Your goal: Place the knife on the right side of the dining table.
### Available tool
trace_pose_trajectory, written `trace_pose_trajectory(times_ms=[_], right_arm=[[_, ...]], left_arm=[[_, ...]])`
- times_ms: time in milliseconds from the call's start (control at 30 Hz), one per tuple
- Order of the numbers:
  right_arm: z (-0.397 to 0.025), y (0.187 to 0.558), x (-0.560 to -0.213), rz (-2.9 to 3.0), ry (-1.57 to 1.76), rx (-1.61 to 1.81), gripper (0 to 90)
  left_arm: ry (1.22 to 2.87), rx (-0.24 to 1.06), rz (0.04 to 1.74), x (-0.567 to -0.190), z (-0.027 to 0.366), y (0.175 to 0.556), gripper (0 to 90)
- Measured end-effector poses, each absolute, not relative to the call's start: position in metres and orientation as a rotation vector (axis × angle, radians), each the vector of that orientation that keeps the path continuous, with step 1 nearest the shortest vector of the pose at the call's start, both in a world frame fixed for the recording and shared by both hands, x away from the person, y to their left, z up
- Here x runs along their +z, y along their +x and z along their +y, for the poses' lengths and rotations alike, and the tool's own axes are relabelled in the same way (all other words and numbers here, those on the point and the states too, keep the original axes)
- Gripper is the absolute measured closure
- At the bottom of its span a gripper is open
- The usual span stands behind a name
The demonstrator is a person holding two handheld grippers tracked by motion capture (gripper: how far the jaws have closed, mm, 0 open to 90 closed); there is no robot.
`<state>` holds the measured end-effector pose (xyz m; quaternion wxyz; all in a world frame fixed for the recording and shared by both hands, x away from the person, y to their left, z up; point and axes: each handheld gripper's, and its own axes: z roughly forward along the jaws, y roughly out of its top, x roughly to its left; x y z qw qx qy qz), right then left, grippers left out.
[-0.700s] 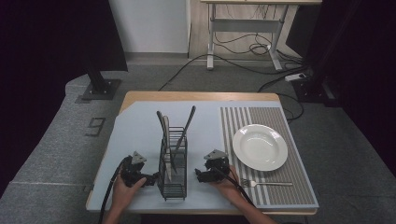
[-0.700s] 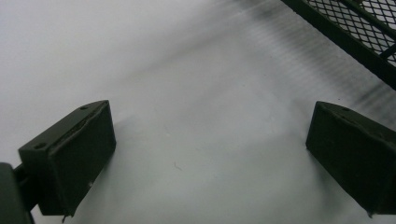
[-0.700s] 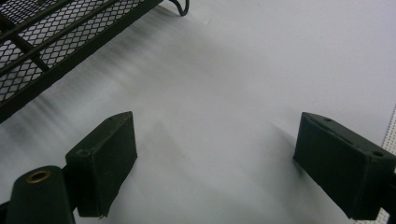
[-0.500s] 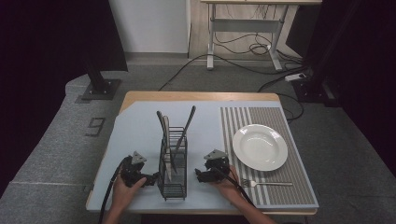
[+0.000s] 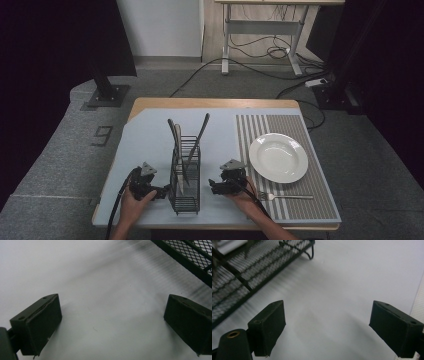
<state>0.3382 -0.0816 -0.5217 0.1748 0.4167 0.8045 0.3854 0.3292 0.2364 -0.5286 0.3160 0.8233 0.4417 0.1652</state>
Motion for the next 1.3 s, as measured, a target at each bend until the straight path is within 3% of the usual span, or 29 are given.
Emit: trace_pose_trajectory(times_ms=[700,1300], right_arm=[[-0.106,0.348,-0.465,2.164,1.186,1.324,13.3],[-0.092,0.371,-0.438,2.101,1.135,1.425,21.6]], left_arm=[[2.169,0.435,1.162,-0.529,0.236,0.329,0.9],[2.169,0.437,1.162,-0.529,0.236,0.329,0.9]])
